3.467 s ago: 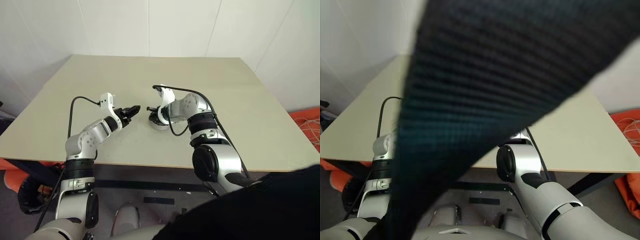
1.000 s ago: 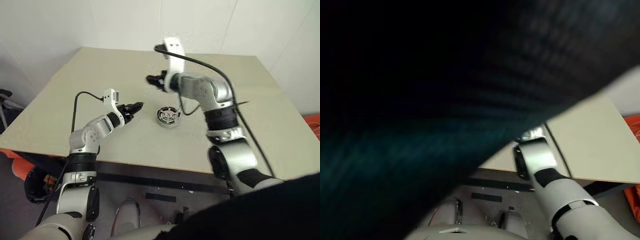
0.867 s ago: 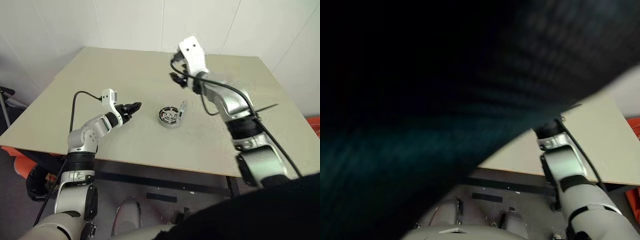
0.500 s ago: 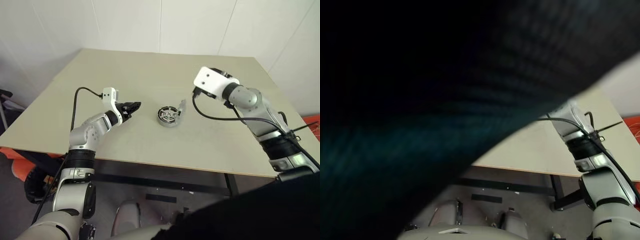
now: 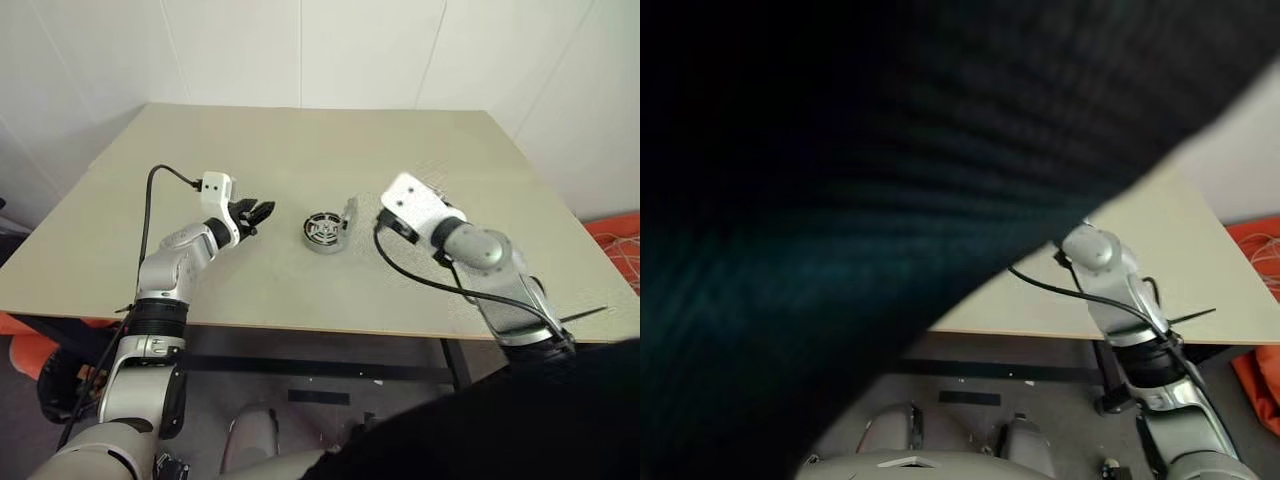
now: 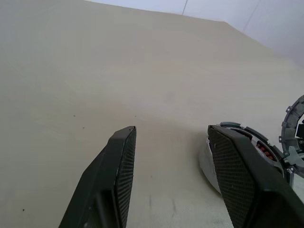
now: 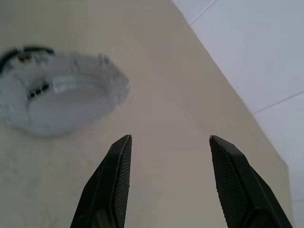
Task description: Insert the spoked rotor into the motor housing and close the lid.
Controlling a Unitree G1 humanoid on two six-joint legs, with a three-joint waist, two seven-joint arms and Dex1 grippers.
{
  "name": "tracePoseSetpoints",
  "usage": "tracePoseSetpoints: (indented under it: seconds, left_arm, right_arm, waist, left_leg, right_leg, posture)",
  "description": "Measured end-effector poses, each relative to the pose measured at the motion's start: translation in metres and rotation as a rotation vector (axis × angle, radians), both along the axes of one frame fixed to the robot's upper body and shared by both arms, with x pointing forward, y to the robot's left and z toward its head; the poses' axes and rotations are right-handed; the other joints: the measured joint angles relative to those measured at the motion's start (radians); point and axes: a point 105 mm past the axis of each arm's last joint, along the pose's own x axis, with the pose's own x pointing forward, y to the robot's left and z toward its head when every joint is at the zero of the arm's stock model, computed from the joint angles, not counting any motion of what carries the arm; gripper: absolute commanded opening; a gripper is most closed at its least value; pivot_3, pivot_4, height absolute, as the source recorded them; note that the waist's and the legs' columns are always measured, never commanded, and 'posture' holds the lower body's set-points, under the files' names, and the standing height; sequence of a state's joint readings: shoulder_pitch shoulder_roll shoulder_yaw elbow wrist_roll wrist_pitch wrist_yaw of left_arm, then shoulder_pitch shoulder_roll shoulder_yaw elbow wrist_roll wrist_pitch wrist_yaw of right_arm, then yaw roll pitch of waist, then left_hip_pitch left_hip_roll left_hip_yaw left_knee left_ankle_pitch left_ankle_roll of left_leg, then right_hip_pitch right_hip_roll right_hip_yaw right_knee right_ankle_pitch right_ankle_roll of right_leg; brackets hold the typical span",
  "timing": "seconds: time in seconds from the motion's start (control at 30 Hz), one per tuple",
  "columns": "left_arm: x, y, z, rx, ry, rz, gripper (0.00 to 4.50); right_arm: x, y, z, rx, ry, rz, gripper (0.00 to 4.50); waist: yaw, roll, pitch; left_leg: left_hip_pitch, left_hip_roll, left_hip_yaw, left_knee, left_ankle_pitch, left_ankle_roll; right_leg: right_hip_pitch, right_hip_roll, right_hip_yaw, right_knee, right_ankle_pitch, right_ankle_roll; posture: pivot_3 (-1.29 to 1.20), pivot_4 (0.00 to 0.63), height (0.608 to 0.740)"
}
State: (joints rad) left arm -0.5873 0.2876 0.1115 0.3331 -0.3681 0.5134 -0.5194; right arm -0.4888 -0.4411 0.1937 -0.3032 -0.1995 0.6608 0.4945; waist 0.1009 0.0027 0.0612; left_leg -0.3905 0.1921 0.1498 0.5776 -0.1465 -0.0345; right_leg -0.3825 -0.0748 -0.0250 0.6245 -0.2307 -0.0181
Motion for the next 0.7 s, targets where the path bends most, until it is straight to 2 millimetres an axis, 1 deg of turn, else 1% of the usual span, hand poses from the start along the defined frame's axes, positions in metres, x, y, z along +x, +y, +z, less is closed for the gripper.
tracePoseSetpoints:
  seconds: [0.03, 0.1, 0.2, 0.27, 0.4, 0.5, 0.7]
  left_arm:
    - [0.0, -0.002, -0.001, 0.0, 0.0, -0.005, 2.56]
    - [-0.001, -0.002, -0.003, 0.001, 0.006, -0.004, 2.56]
    - [-0.001, 0.0, -0.004, 0.001, 0.009, 0.0, 2.56]
    - [-0.001, 0.0, -0.004, 0.001, 0.009, 0.002, 2.56]
    - [-0.002, 0.005, -0.004, 0.005, 0.009, 0.012, 2.56]
    - [-0.003, 0.007, -0.004, 0.003, 0.009, 0.017, 2.56]
    - [-0.003, 0.007, -0.004, 0.004, 0.012, 0.015, 2.56]
  right_arm:
    - [0.0, 0.006, 0.005, 0.032, 0.001, 0.007, 2.32]
    - [0.0, 0.013, 0.01, 0.071, 0.012, 0.01, 1.63]
    - [0.001, 0.012, 0.003, 0.092, 0.05, -0.012, 0.58]
    - [0.001, 0.009, -0.006, 0.095, 0.075, -0.034, 0.04]
    - [0.0, 0.001, -0.034, 0.084, 0.161, -0.081, 0.04]
    - [-0.002, 0.004, -0.041, 0.09, 0.191, -0.076, 0.04]
    - [-0.001, 0.033, -0.056, 0.11, 0.242, -0.014, 0.04]
  waist:
    - [0.0, 0.0, 0.0]
    - [0.004, 0.0, 0.0]
    - [0.008, 0.0, 0.0]
    - [0.008, 0.0, 0.0]
    - [0.005, 0.0, 0.0]
    - [0.002, 0.0, 0.0]
    - [-0.003, 0.0, 0.0]
  left_leg:
    - [0.0, 0.0, 0.0, 0.0, 0.0, 0.0]
    - [0.001, -0.001, 0.0, 0.0, 0.0, 0.0]
    - [0.003, -0.001, 0.0, 0.0, 0.0, 0.0]
    - [0.005, -0.001, 0.0, -0.001, 0.0, 0.0]
    - [0.006, -0.001, 0.0, -0.002, 0.0, 0.0]
    - [0.006, -0.001, 0.0, -0.002, 0.0, 0.0]
    - [0.006, -0.001, 0.0, -0.003, 0.0, 0.0]
  right_leg:
    - [0.0, 0.0, 0.0, 0.0, 0.0, 0.0]
    - [0.003, -0.001, 0.0, -0.001, 0.0, 0.0]
    - [0.006, -0.001, 0.0, -0.001, 0.0, 0.0]
    - [0.007, -0.001, 0.0, -0.001, 0.0, 0.0]
    - [0.006, -0.001, 0.0, -0.001, 0.0, 0.0]
    - [0.006, -0.001, 0.0, -0.001, 0.0, 0.0]
    - [0.006, -0.001, 0.001, -0.001, 0.0, 0.0]
  posture:
    - [0.0, 0.0, 0.74]
    - [0.0, 0.0, 0.74]
    - [0.0, 0.0, 0.74]
    - [0.0, 0.0, 0.74]
    - [0.0, 0.0, 0.74]
    - [0.0, 0.0, 0.74]
    - [0.0, 0.0, 0.74]
